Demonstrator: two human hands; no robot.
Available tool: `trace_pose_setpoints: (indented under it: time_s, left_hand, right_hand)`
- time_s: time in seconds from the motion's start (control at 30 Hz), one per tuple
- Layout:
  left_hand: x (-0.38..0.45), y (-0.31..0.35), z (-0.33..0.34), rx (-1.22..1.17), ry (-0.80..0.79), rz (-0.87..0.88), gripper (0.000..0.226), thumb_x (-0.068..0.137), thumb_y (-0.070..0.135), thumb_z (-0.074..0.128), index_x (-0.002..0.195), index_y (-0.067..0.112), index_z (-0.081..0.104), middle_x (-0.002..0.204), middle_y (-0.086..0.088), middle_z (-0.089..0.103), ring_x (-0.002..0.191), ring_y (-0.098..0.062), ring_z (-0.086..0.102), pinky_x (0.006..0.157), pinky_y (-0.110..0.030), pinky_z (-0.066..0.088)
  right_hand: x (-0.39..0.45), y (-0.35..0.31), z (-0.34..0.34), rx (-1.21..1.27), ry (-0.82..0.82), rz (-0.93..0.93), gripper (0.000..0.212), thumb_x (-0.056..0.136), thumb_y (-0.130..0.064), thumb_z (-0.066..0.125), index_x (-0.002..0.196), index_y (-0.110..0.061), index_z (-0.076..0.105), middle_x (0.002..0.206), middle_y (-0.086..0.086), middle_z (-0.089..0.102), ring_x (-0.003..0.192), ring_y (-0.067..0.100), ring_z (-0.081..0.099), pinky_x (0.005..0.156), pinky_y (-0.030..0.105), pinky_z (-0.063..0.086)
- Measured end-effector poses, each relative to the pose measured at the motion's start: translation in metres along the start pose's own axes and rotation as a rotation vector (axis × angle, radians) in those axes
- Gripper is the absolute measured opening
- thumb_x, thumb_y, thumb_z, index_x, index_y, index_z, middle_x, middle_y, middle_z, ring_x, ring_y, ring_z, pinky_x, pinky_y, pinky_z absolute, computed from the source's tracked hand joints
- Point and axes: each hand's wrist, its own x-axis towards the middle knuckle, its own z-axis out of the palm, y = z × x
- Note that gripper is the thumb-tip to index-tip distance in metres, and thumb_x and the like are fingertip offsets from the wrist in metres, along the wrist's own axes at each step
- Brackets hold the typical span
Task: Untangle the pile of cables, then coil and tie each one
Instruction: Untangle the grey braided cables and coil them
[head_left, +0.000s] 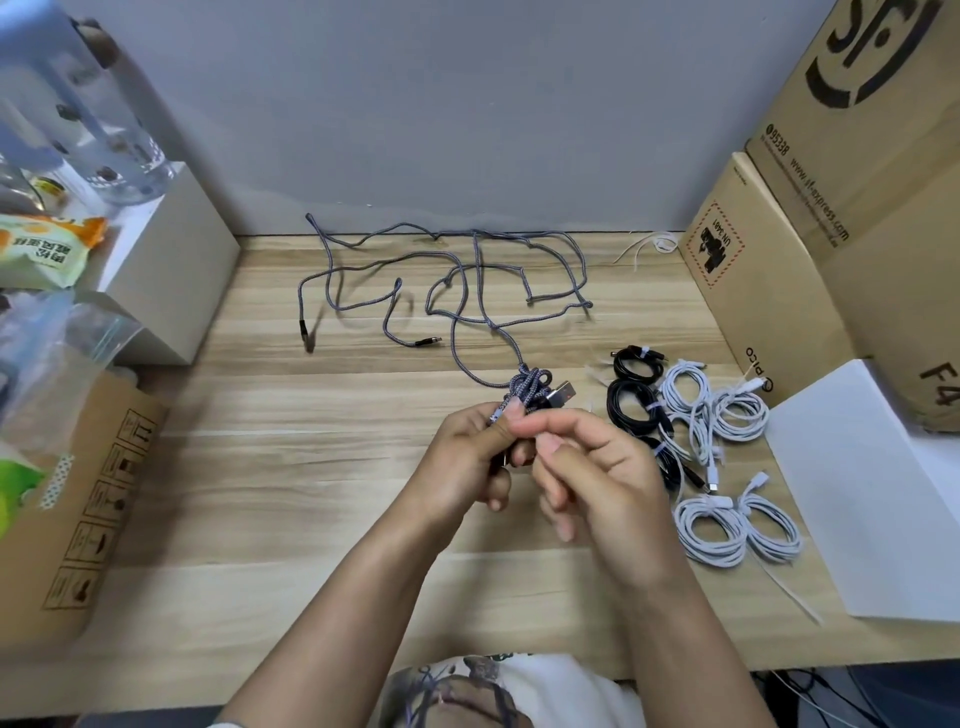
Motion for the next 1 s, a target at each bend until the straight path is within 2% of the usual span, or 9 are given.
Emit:
trace_pose_setpoints:
  time_s: [0.07,0.17,0.27,0.33,0.43,0.53,0.7,0.8,1.0]
  left_hand:
    - [-0.002,0.003,-0.001,-0.031,-0.007,-0.004,0.037,0.098,0.023,0.040,0.063,0.013,0.048,0.046,0.002,0.043,0.035,-0.010,0.026,0.037,-0.014,0.025]
    - [-0.007,0.007,-0.002,-0.061,0.018,-0.071,0.033,0.098,0.023,0.040,0.068,0.011,0.047,0.046,0.008,0.041,0.034,-0.006,0.021,0.038,-0.014,0.023]
    - [-0.009,0.010,-0.002,-0.019,-0.005,-0.055,0.025,0.096,0.027,0.041,0.080,0.010,0.048,0.055,0.005,0.041,0.036,-0.007,0.020,0.039,-0.015,0.024]
    - [-0.010,0.012,-0.001,0.027,0.015,-0.029,0.027,0.095,0.027,0.042,0.074,0.011,0.046,0.056,0.004,0.041,0.036,-0.009,0.022,0.039,-0.016,0.024]
    - [-0.012,0.013,0.002,0.097,0.047,0.027,0.030,0.097,0.021,0.043,0.070,0.011,0.045,0.053,0.006,0.040,0.034,-0.009,0.025,0.038,-0.018,0.024]
    - [-0.013,0.013,0.004,0.128,0.064,0.041,0.022,0.094,0.015,0.051,0.072,0.015,0.054,0.050,0.009,0.037,0.034,-0.006,0.027,0.036,-0.018,0.025]
    - [-0.014,0.009,0.002,0.180,-0.052,0.008,0.019,0.076,0.028,0.049,0.067,0.011,0.051,0.055,0.009,0.042,0.036,-0.009,0.031,0.036,-0.018,0.026]
    - [-0.016,0.013,0.000,0.203,-0.224,0.001,0.020,0.090,0.026,0.051,0.072,0.021,0.059,0.062,0.005,0.043,0.035,-0.006,0.031,0.037,-0.016,0.029]
    - [-0.020,0.020,-0.013,0.148,-0.381,-0.048,0.028,0.088,0.026,0.049,0.098,-0.001,0.049,0.072,0.001,0.042,0.035,-0.006,0.027,0.040,-0.017,0.027]
  right_hand:
    - [0.001,-0.004,-0.011,0.104,-0.108,-0.018,0.014,0.077,-0.026,0.064,0.081,-0.015,0.072,0.061,0.012,0.059,0.049,0.019,0.059,0.044,0.020,0.042]
    - [0.002,-0.009,-0.024,0.166,-0.177,-0.105,0.038,0.080,-0.052,0.062,0.084,-0.016,0.071,0.090,0.014,0.071,0.076,0.024,0.068,0.061,0.026,0.051]
    - [0.005,-0.011,-0.024,-0.023,-0.049,-0.202,0.034,0.070,-0.056,0.071,0.086,-0.026,0.071,0.088,-0.004,0.070,0.077,0.009,0.066,0.067,0.020,0.050]
    - [0.008,-0.009,-0.020,-0.179,-0.017,-0.248,0.034,0.066,-0.054,0.075,0.094,-0.034,0.069,0.093,-0.011,0.067,0.084,0.003,0.064,0.076,0.017,0.048]
    - [0.012,-0.006,-0.013,-0.509,-0.004,-0.308,0.041,0.073,-0.058,0.066,0.110,-0.041,0.063,0.108,-0.016,0.065,0.104,0.011,0.060,0.092,0.029,0.045]
    - [0.014,-0.006,-0.006,-0.531,-0.048,-0.295,0.035,0.079,-0.057,0.061,0.111,-0.043,0.064,0.101,-0.019,0.066,0.091,0.015,0.064,0.086,0.052,0.048]
    - [0.014,-0.018,-0.006,-0.427,-0.091,-0.253,0.004,0.078,-0.026,0.068,0.077,-0.026,0.071,0.070,-0.008,0.068,0.054,0.019,0.060,0.057,0.022,0.050]
    - [0.012,-0.025,-0.011,-0.261,-0.085,-0.152,0.017,0.076,-0.018,0.066,0.059,-0.021,0.066,0.053,-0.002,0.059,0.045,0.010,0.056,0.049,0.017,0.042]
    - [0.013,-0.033,-0.032,-0.134,-0.068,-0.029,0.023,0.062,-0.030,0.067,0.044,-0.018,0.059,0.047,0.001,0.054,0.048,0.015,0.050,0.050,0.018,0.043]
